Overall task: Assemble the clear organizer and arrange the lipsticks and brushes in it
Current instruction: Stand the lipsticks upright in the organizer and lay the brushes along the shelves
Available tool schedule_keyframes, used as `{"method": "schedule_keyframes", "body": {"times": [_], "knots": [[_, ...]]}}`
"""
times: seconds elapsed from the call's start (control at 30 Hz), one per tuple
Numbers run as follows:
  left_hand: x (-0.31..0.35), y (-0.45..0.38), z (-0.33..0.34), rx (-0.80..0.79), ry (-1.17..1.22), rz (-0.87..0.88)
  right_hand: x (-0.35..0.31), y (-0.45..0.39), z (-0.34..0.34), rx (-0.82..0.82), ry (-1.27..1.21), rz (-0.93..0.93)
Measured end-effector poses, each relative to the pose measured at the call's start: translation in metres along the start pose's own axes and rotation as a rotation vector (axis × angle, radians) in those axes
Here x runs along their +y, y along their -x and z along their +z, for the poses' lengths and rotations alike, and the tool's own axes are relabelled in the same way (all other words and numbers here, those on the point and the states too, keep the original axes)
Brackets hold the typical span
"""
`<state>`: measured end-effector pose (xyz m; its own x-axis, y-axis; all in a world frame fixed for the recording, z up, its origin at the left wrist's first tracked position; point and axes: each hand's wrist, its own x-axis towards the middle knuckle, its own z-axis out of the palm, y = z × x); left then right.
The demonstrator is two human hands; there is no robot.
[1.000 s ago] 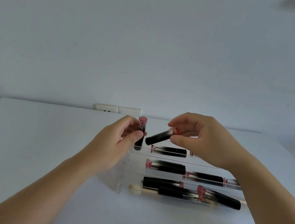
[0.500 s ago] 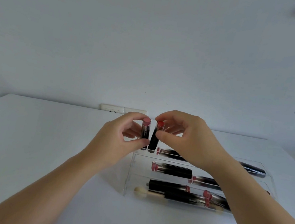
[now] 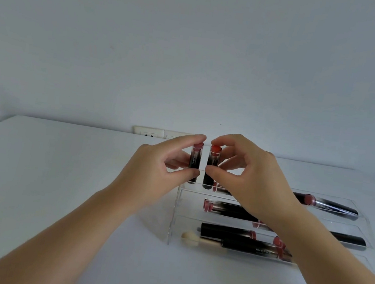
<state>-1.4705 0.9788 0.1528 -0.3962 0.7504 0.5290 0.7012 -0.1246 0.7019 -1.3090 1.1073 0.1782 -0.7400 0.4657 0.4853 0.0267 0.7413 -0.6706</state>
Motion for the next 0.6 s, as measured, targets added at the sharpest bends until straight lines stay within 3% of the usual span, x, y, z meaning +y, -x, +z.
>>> {"method": "schedule_keyframes", "body": {"times": [0.6], "knots": [[-0.001,-0.001,0.001,0.016,0.044,0.021,-0.002,0.001,0.011,0.007,0.049,-0.040]]}}
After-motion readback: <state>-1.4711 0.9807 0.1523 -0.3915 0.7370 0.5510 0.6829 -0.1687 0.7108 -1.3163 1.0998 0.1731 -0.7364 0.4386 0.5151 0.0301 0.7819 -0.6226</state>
